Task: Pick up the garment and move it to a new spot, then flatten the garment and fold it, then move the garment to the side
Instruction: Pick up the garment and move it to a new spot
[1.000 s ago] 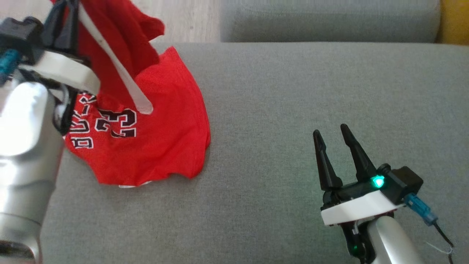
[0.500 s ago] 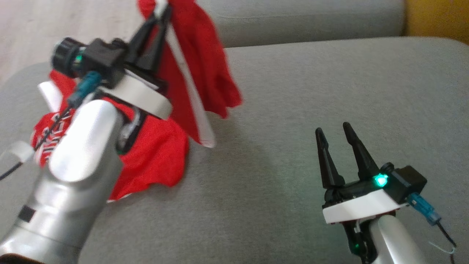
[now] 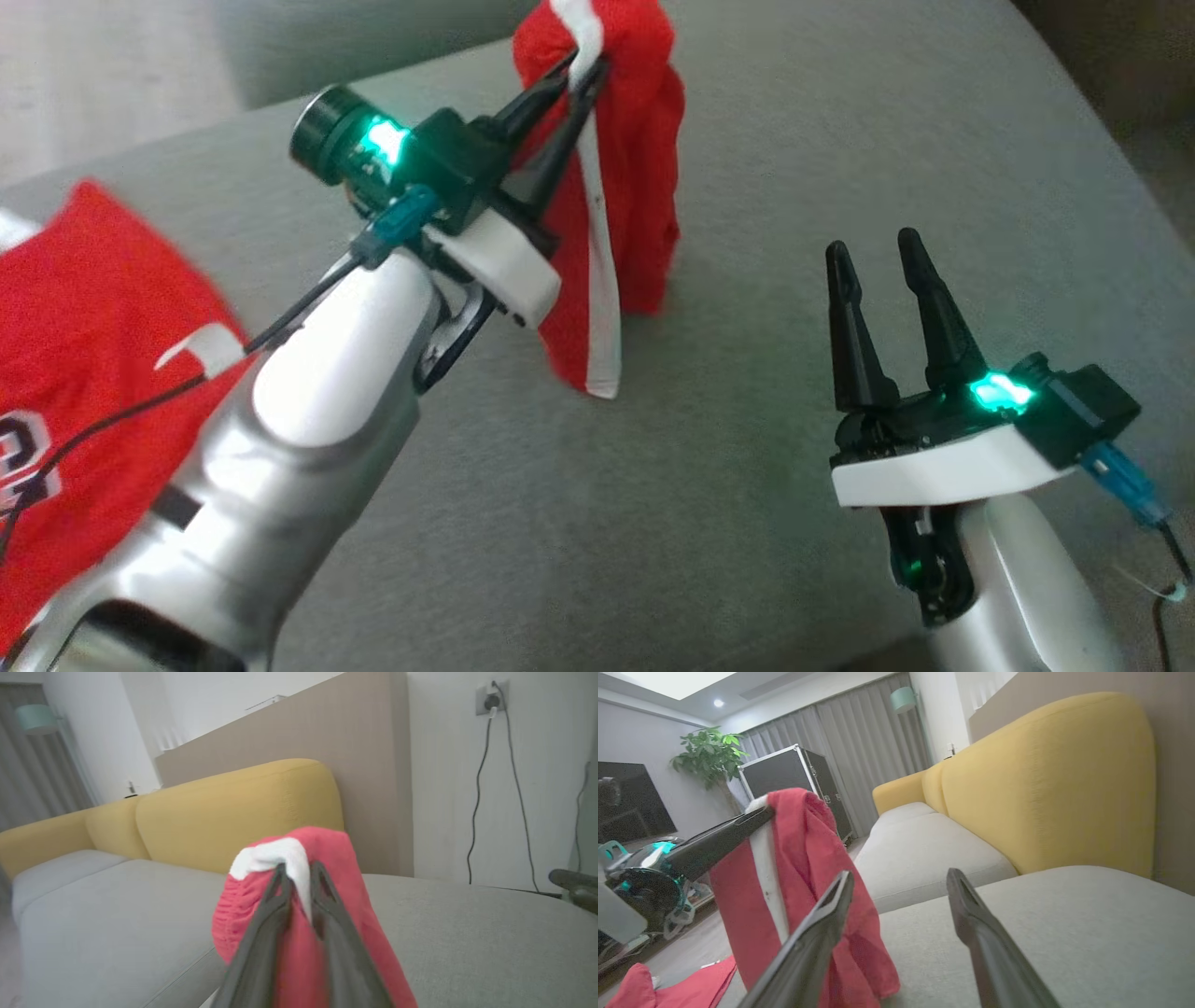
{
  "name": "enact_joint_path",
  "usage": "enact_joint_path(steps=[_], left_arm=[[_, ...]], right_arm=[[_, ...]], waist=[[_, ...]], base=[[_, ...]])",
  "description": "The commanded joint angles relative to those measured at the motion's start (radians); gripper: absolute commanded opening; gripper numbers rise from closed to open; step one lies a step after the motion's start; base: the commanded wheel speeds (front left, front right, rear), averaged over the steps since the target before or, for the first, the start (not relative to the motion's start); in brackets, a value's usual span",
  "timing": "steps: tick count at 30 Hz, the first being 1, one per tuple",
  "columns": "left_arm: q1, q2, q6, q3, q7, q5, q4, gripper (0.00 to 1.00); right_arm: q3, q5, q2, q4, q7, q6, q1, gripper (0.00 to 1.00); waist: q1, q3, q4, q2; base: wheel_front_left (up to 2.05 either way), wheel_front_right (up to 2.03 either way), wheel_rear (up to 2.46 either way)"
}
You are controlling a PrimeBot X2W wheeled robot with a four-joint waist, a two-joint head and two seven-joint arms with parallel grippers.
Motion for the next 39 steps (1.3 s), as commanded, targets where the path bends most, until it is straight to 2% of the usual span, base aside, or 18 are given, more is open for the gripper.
enact_joint_path(steps=[1, 6, 9, 17, 24, 28, 34, 39], left_arm=[[-0.083, -0.001, -0.001, 0.025, -0.026, 0.023, 0.009, 1.00], [-0.116, -0.023, 0.015, 0.036, -0.088, 0.028, 0.080, 1.00], [-0.119, -0.020, 0.020, 0.049, -0.130, 0.022, 0.124, 1.00], [-0.013, 0.037, 0.046, 0.130, -0.194, -0.023, 0.144, 1.00], [0.229, 0.107, 0.085, 0.242, -0.198, -0.040, 0.017, 1.00], [0.389, 0.091, 0.104, 0.304, -0.198, -0.039, -0.069, 1.00], [0.594, 0.021, 0.121, 0.380, -0.198, -0.011, -0.176, 1.00], [0.705, -0.036, 0.101, 0.459, -0.198, 0.020, -0.247, 1.00]], right_arm=[[0.023, 0.017, -0.002, -0.042, -0.011, 0.004, -0.034, 1.00], [0.017, 0.023, -0.002, -0.048, -0.011, 0.004, -0.029, 1.00], [0.006, 0.014, -0.002, -0.048, -0.011, 0.004, -0.024, 1.00], [-0.036, -0.053, -0.002, -0.030, -0.011, 0.004, -0.002, 1.00], [-0.059, -0.116, -0.002, -0.007, -0.011, 0.004, 0.025, 1.00], [-0.069, -0.132, -0.002, 0.015, -0.011, 0.004, 0.052, 1.00], [-0.061, -0.137, -0.002, 0.040, -0.011, 0.004, 0.083, 1.00], [-0.056, -0.134, -0.002, 0.047, -0.011, 0.004, 0.091, 1.00]], waist=[[-0.0002, 0.075, -0.105, 0.0000], [-0.0002, 0.079, -0.113, 0.0000], [-0.0002, 0.067, -0.083, 0.0000], [-0.0002, -0.004, 0.080, 0.0000], [-0.0002, -0.064, 0.206, 0.0000], [-0.0002, -0.104, 0.260, 0.0000], [-0.0002, -0.142, 0.289, 0.0000], [-0.0002, -0.151, 0.293, 0.0000]], base=[[0.00, 0.00, 0.00], [0.00, 0.00, 0.00], [0.00, 0.00, 0.00], [0.00, 0.00, 0.00], [0.00, 0.00, 0.00], [0.00, 0.00, 0.00], [0.00, 0.00, 0.00], [0.00, 0.00, 0.00]])
